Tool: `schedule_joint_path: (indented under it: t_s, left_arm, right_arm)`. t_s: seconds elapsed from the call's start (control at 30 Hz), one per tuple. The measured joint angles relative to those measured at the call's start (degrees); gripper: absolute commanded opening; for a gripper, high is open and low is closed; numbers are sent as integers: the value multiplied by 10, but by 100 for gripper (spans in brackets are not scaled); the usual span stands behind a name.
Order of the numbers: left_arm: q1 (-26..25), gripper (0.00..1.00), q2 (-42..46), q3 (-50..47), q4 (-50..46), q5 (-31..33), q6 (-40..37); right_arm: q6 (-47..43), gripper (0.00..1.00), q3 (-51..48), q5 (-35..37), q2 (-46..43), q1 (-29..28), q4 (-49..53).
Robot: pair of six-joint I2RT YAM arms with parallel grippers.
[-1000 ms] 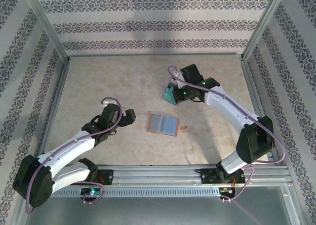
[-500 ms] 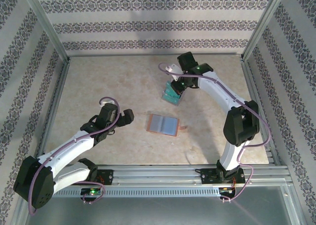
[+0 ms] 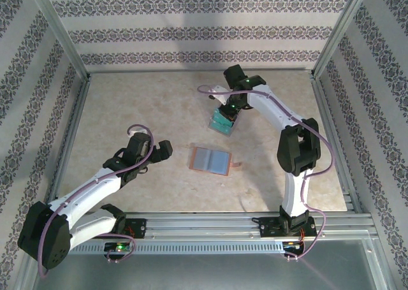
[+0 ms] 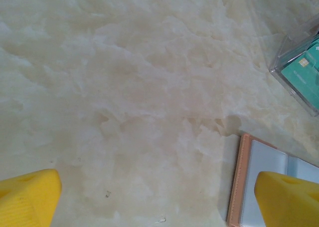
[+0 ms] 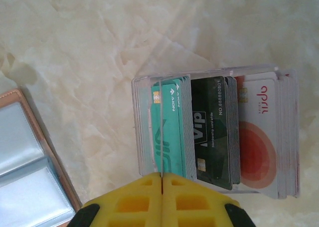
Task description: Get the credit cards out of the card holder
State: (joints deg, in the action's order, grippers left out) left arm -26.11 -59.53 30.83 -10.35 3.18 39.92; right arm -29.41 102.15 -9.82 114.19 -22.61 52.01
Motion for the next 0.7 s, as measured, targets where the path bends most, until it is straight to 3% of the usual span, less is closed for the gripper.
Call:
schedule_joint_path:
  t_s: [0.7]
  left_arm:
    - [11,99,0,0,-9,-4,2]
  right_arm:
    - [-12,0,22,9,46,4,25]
